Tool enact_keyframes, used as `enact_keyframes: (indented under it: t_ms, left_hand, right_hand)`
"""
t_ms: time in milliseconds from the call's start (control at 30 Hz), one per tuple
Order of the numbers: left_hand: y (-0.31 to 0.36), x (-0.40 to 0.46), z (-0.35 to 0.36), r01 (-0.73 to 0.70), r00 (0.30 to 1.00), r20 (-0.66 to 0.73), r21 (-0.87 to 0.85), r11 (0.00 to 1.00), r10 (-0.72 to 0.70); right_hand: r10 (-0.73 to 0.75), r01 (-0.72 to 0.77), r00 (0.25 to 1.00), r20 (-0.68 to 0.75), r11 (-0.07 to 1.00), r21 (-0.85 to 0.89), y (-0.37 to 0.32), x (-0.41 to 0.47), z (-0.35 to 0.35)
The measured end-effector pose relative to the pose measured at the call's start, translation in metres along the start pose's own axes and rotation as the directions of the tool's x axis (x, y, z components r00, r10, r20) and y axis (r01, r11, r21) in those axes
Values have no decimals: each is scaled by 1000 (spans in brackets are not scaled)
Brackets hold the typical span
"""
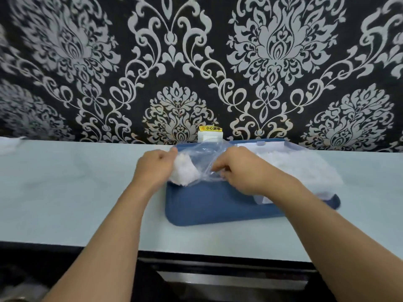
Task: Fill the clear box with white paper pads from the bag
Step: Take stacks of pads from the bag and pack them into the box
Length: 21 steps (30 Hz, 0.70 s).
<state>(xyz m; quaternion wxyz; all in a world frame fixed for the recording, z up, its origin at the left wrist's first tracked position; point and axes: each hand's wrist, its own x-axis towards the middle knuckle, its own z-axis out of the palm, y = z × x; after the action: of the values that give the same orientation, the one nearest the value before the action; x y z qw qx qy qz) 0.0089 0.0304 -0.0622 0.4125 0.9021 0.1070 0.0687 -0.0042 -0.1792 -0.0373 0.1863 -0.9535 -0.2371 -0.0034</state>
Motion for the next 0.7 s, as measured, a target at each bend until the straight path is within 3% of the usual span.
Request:
enact_keyframes:
  t_ms: [167,333,400,467,533,700]
  left_hand:
    - [-9,-1,6,-115,993,-25,-61,991,114]
    - [-2,-6,6,15,995,100,-350,937,21]
    - [2,-7,8,97,990,136,-460,882,-38]
    - [6,-7,10,172,980,180,-542,823,-87]
    - [10,-7,10,215,973,200,-596,774,-116]
    - [14,-8,19,204,979,140,-634,746,-149]
  right_hand:
    - [4,-8,1000,20,981,195,-6,11,7]
    - [160,-136,985,-62,948,287,-1,11,18]
    - [235,-182,972,-29,821,540,0,7,18]
    - [293,-200,955,37,550,811,-2,5,16]
    - [330,-210,940,81,376,902,-5,5,13]
    - [354,-277,923,149,345,897,-8,2,10]
